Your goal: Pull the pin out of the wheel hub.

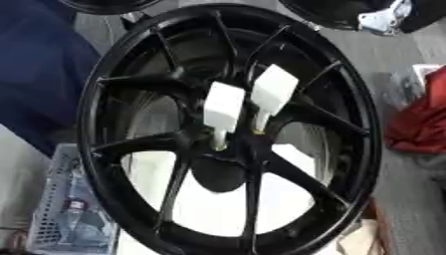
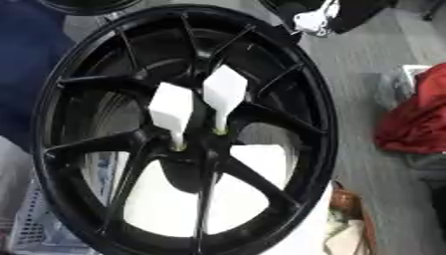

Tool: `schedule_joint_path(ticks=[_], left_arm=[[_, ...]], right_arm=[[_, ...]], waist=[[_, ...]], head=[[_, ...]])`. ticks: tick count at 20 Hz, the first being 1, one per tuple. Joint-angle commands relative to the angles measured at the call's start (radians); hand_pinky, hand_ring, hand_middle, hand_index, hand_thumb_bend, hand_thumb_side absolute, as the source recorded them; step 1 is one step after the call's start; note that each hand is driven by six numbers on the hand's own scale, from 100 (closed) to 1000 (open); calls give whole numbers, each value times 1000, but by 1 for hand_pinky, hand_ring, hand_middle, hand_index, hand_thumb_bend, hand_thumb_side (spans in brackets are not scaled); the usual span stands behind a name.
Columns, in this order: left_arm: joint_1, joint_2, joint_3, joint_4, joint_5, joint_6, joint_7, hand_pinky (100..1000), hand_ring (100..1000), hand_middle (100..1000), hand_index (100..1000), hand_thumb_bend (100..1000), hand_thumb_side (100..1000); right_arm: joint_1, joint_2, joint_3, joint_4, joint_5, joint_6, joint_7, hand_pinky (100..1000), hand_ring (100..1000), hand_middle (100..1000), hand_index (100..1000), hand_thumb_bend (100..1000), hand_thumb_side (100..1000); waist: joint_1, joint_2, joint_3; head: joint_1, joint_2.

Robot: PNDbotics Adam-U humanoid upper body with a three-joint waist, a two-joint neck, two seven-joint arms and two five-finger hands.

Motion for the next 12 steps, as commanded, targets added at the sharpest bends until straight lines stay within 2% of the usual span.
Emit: schedule_joint_path(ticks=[1,12], left_arm=[[-14,36,9,-5,-3,-1,-3,731,689,680,774,311,799],[-18,30,5,-2,-5,-1,-7,731,689,680,773,305,801]], right_arm=[[-1,-38,-2,-40,-26,-4,-2,859,834,760,798,104,417],[14,-59,37,-117,-99,-43,2,869,853,778,818,191,320]], waist=[[4,-25,4],[-1,-21,14]], head=[[-2,-14],[-6,-16]])
